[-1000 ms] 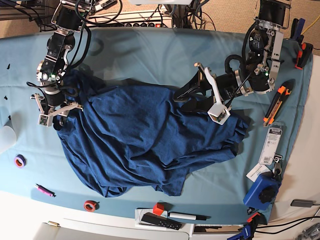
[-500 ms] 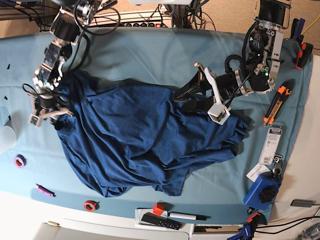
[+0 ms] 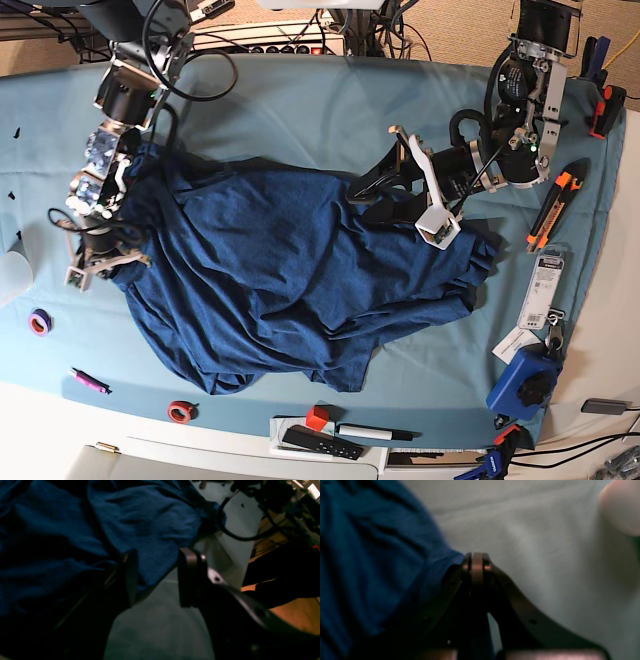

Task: Layout the t-shirt on the table in an organized manner, then fold the t-shirt properly
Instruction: 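Drag the held shirt edge with the right gripper away from the left gripper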

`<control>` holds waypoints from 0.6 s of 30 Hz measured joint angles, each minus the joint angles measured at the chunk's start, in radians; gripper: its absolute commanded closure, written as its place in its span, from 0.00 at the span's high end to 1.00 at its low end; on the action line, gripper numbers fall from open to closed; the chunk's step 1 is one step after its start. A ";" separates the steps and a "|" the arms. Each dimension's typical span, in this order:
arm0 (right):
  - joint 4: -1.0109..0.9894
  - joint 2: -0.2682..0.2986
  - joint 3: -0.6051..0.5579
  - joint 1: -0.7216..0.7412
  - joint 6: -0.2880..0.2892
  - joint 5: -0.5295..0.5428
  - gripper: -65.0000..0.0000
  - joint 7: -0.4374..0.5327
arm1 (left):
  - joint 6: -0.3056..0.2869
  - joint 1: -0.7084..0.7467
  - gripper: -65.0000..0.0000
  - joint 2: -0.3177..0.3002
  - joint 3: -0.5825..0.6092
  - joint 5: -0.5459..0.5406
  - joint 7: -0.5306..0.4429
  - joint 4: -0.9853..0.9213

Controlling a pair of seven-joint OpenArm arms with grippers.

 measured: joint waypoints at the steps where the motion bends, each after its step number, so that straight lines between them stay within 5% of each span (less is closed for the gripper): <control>1: 0.000 0.012 0.000 0.003 -0.002 -0.001 0.00 0.001 | 0.000 0.000 0.41 0.000 0.000 0.000 0.000 0.000; 10: 0.000 0.143 -0.001 0.012 -0.024 0.002 0.00 0.024 | 0.000 0.000 0.41 0.000 0.000 0.000 0.000 0.000; 15: 0.000 0.172 -0.001 0.012 -0.002 0.002 0.00 0.025 | 0.000 0.000 0.41 0.000 0.000 0.000 0.000 0.000; 18: -0.001 0.171 -0.001 0.012 0.019 0.001 0.24 0.025 | 0.000 0.000 0.41 0.000 0.000 0.000 0.000 0.000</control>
